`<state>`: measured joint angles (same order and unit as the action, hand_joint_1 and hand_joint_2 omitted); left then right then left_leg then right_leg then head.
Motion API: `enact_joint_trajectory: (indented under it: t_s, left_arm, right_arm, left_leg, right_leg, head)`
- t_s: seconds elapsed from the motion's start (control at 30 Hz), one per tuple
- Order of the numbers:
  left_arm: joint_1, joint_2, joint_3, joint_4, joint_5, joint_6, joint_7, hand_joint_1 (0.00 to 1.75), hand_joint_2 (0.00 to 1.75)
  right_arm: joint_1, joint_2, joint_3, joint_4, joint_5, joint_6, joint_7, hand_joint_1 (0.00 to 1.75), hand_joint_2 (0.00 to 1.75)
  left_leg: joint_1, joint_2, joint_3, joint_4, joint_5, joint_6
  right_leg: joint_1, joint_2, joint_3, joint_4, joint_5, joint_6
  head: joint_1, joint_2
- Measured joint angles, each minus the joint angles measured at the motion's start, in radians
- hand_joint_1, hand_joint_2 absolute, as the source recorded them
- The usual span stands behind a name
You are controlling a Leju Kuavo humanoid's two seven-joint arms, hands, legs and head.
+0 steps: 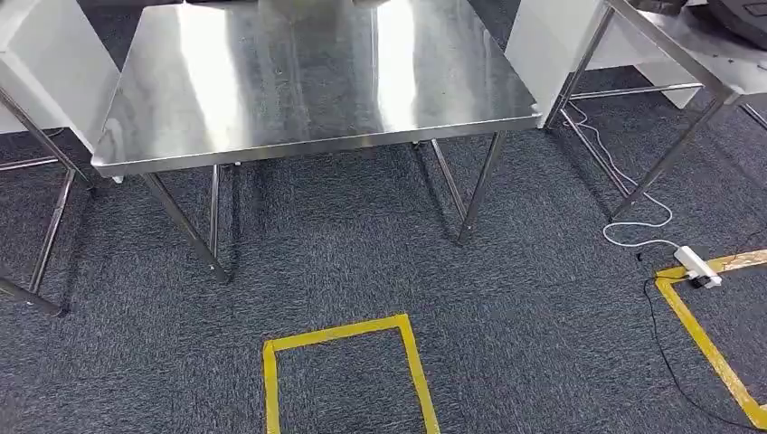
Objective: Take the parts from the cabinet and place them on the table.
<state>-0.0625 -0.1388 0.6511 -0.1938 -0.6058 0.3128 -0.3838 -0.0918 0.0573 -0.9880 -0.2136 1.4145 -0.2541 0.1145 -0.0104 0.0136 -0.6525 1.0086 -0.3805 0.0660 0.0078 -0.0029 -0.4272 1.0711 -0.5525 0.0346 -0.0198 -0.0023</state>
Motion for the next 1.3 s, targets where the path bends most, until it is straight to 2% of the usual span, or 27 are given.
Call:
enact_joint_trajectory:
  t_s: [0.03,0.07,0.13,0.17,0.2,0.23,0.3,0.33,0.37,0.4,0.47,0.5,0.57,0.67,0.7,0.77,0.83,0.87,0.9,0.97,1.0,1.03,1.13,1.17,1.2,1.23,1.3]
  left_arm:
    - [-0.001,-0.001,0.001,0.0,0.0,0.001,-0.002,0.0,0.0]
    - [-0.001,-0.003,0.002,0.0,0.0,0.001,-0.003,0.0,0.0]
    - [-0.002,-0.003,0.004,0.0,0.0,0.001,-0.005,0.0,0.0]
    - [0.0,-0.001,0.005,0.0,0.0,0.002,-0.006,0.0,0.0]
    - [0.002,0.0,0.006,0.0,-0.001,0.003,-0.01,0.0,0.0]
    - [0.005,0.0,0.006,0.0,-0.002,0.003,-0.014,0.0,0.0]
    - [0.009,0.001,0.006,0.0,-0.003,0.003,-0.016,0.0,0.0]
    - [0.008,0.002,0.006,0.0,-0.003,0.003,-0.018,0.0,0.0]
    - [0.009,0.002,0.006,0.0,-0.005,0.003,-0.018,0.0,0.0]
    - [0.009,0.003,0.006,0.0,-0.006,0.002,-0.018,0.0,0.0]
    - [0.009,0.003,0.006,0.0,-0.008,0.002,-0.019,0.0,0.0]
    - [0.006,0.003,0.006,0.0,-0.011,0.002,-0.019,0.0,0.0]
    - [-0.001,0.001,0.006,0.0,-0.015,-0.002,-0.021,0.0,0.0]
    - [0.004,0.005,0.006,0.0,-0.022,-0.004,-0.02,0.0,0.0]
    - [0.006,0.003,0.006,0.0,-0.022,-0.005,-0.019,0.0,0.0]
    - [0.004,0.005,0.006,0.0,-0.024,-0.006,-0.018,0.0,0.0]
    - [0.004,0.005,0.006,0.0,-0.024,-0.006,-0.015,0.0,0.0]
    - [0.006,0.005,0.006,0.0,-0.024,-0.006,-0.014,0.0,0.0]
    - [0.007,0.005,0.006,0.0,-0.024,-0.006,-0.014,0.0,0.0]
    - [0.007,0.005,0.006,0.0,-0.024,-0.006,-0.014,0.0,0.0]
    - [0.006,0.005,0.006,0.0,-0.024,-0.006,-0.014,0.0,0.0]
    - [0.005,0.003,0.006,0.0,-0.024,-0.006,-0.014,0.0,0.0]
    - [0.007,0.003,0.006,0.0,-0.024,-0.006,-0.014,0.0,0.0]
    - [0.008,0.003,0.006,0.0,-0.024,-0.006,-0.014,0.0,0.0]
    - [0.008,0.006,0.006,0.0,-0.026,-0.006,-0.014,0.0,0.0]
    - [0.008,0.006,0.006,0.0,-0.028,-0.006,-0.014,0.0,0.0]
    - [0.007,0.006,0.006,0.0,-0.033,-0.006,-0.014,0.0,0.0]
  right_arm:
    - [-0.002,0.0,0.0,0.0,0.0,0.0,-0.003,0.0,0.0]
    - [-0.007,-0.004,0.001,0.0,0.0,0.0,-0.007,0.0,0.0]
    - [-0.005,-0.003,0.001,0.0,-0.003,0.0,-0.01,0.0,0.0]
    - [0.0,-0.002,0.001,0.001,-0.003,0.003,-0.011,0.0,0.0]
    - [0.003,-0.001,0.001,0.001,-0.004,0.006,-0.015,0.0,0.0]
    - [0.005,-0.002,0.001,0.001,-0.004,0.013,-0.02,0.0,0.0]
    - [0.006,0.001,0.004,0.002,0.005,0.032,-0.028,0.0,0.0]
    - [0.006,0.004,0.006,0.002,0.007,0.041,-0.029,0.0,0.0]
    - [0.008,0.005,0.006,0.002,0.007,0.045,-0.029,0.0,0.0]
    - [0.009,0.006,0.007,0.002,0.008,0.05,-0.028,0.0,0.0]
    - [0.009,0.006,0.007,0.002,0.008,0.053,-0.027,0.0,0.0]
    - [0.006,0.005,0.007,0.002,0.008,0.056,-0.026,0.0,0.0]
    - [0.005,0.003,0.007,0.002,0.008,0.057,-0.023,0.0,0.0]
    - [0.002,0.004,0.008,0.002,0.007,0.057,-0.018,0.0,0.0]
    - [0.003,0.001,0.008,0.002,0.006,0.056,-0.017,0.0,0.0]
    - [0.006,0.006,0.008,0.002,0.007,0.056,-0.015,0.0,0.0]
    - [0.009,0.006,0.008,0.002,0.007,0.056,-0.01,0.0,0.0]
    - [0.011,0.006,0.008,0.002,0.007,0.056,-0.009,0.0,0.0]
    - [0.013,0.005,0.008,0.002,0.007,0.056,-0.008,0.0,0.0]
    - [0.013,0.006,0.008,0.002,0.008,0.056,-0.008,0.0,0.0]
    - [0.012,0.006,0.008,0.002,0.008,0.056,-0.008,0.0,0.0]
    - [0.012,0.005,0.008,0.002,0.008,0.056,-0.008,0.0,0.0]
    - [0.011,0.004,0.008,0.002,0.013,0.056,-0.008,0.0,0.0]
    - [0.01,0.004,0.01,0.002,0.013,0.056,-0.005,0.0,0.0]
    - [0.009,0.007,0.011,0.002,0.015,0.056,-0.005,0.0,0.0]
    - [0.009,0.006,0.013,0.002,0.018,0.052,-0.004,0.0,0.0]
    - [0.012,0.006,0.015,0.002,0.027,0.053,0.001,0.0,0.0]
  left_leg:
    - [-0.008,0.0,-0.003,0.002,0.008,-0.005]
    - [-0.008,0.004,-0.009,0.0,0.024,-0.011]
    - [-0.007,0.007,-0.017,-0.007,0.046,-0.021]
    - [-0.006,0.007,-0.023,-0.006,0.048,-0.026]
    - [-0.001,-0.004,-0.032,0.015,0.004,-0.033]
    - [0.005,-0.007,-0.044,0.061,-0.067,-0.04]
    - [0.015,-0.009,-0.075,0.2,-0.168,-0.058]
    - [0.023,-0.01,-0.089,0.276,-0.177,-0.068]
    - [0.03,-0.01,-0.084,0.303,-0.155,-0.076]
    - [0.037,-0.009,-0.056,0.285,-0.121,-0.082]
    - [0.051,0.007,0.061,0.129,-0.075,-0.093]
    - [0.055,0.032,0.114,0.04,-0.096,-0.104]
    - [0.041,0.03,0.119,0.016,-0.11,-0.089]
    - [0.033,0.009,0.106,0.002,-0.106,-0.045]
    - [0.033,0.005,0.104,-0.003,-0.098,-0.033]
    - [0.03,-0.005,0.089,-0.003,-0.089,-0.018]
    - [0.024,-0.02,0.079,-0.003,-0.083,-0.011]
    - [0.021,-0.029,0.076,-0.003,-0.081,-0.009]
    - [0.019,-0.038,0.076,-0.003,-0.08,-0.009]
    - [0.018,-0.058,0.078,-0.002,-0.076,-0.013]
    - [0.018,-0.067,0.078,-0.003,-0.074,-0.015]
    - [0.014,-0.074,0.076,0.0,-0.072,-0.02]
    - [0.013,-0.089,0.07,-0.003,-0.064,-0.033]
    - [0.012,-0.095,0.068,-0.004,-0.061,-0.039]
    - [0.016,-0.082,0.061,0.008,-0.069,-0.041]
    - [0.012,-0.05,0.048,0.036,-0.099,-0.045]
    - [0.019,-0.029,-0.015,0.186,-0.193,-0.056]
  right_leg:
    - [0.01,-0.001,0.063,-0.111,-0.018,-0.013]
    - [0.012,-0.001,0.073,-0.147,-0.038,-0.018]
    - [0.014,0.0,0.057,-0.146,-0.031,-0.03]
    - [-0.011,0.0,0.054,-0.153,-0.017,-0.042]
    - [-0.009,-0.005,0.044,-0.152,-0.008,-0.047]
    - [-0.011,-0.007,0.035,-0.151,0.004,-0.065]
    - [-0.012,-0.013,0.013,-0.15,0.023,-0.062]
    - [-0.013,-0.018,0.001,-0.149,0.031,-0.056]
    - [-0.015,-0.025,-0.007,-0.147,0.037,-0.052]
    - [-0.019,-0.033,-0.014,-0.143,0.04,-0.047]
    - [-0.028,-0.048,-0.026,-0.127,0.039,-0.042]
    - [-0.025,-0.054,-0.028,-0.114,0.036,-0.032]
    - [-0.015,-0.065,-0.047,-0.102,0.035,-0.016]
    - [-0.006,-0.084,-0.048,-0.1,0.043,0.008]
    - [-0.019,-0.057,-0.064,-0.079,0.025,0.009]
    - [-0.022,-0.015,-0.128,0.052,-0.046,-0.001]
    - [-0.02,-0.006,-0.205,0.211,-0.101,-0.002]
    - [-0.019,-0.004,-0.219,0.241,-0.102,0.005]
    - [-0.019,-0.003,-0.207,0.217,-0.085,0.011]
    - [-0.018,0.006,-0.127,0.054,-0.011,0.023]
    - [-0.018,0.025,-0.082,-0.041,0.024,0.023]
    - [-0.014,0.056,-0.066,-0.094,0.033,0.012]
    - [-0.002,0.034,-0.071,-0.092,0.042,-0.003]
    - [-0.006,0.027,-0.07,-0.097,0.047,-0.011]
    - [-0.031,0.019,-0.059,-0.103,0.055,-0.023]
    - [-0.027,0.014,-0.064,-0.104,0.058,-0.03]
    - [-0.025,0.0,-0.067,-0.102,0.061,-0.039]
  head:
    - [0.002,0.0]
    - [0.0,0.0]
    - [-0.001,0.0]
    - [-0.001,0.0]
    - [0.002,0.0]
    - [-0.002,0.0]
    - [-0.003,0.0]
    - [-0.002,0.0]
    - [-0.003,0.0]
    - [-0.003,0.0]
    - [-0.003,0.0]
    - [-0.003,0.0]
    - [-0.005,0.0]
    - [-0.004,0.0]
    - [-0.004,0.0]
    - [0.0,0.0]
    - [0.0,0.0]
    - [0.0,0.0]
    - [-0.001,0.0]
    - [0.0,0.0]
    - [0.0,0.0]
    - [0.0,0.0]
    - [-0.002,0.0]
    - [-0.001,0.0]
    - [-0.002,0.0]
    - [-0.003,0.0]
    - [-0.006,0.0]
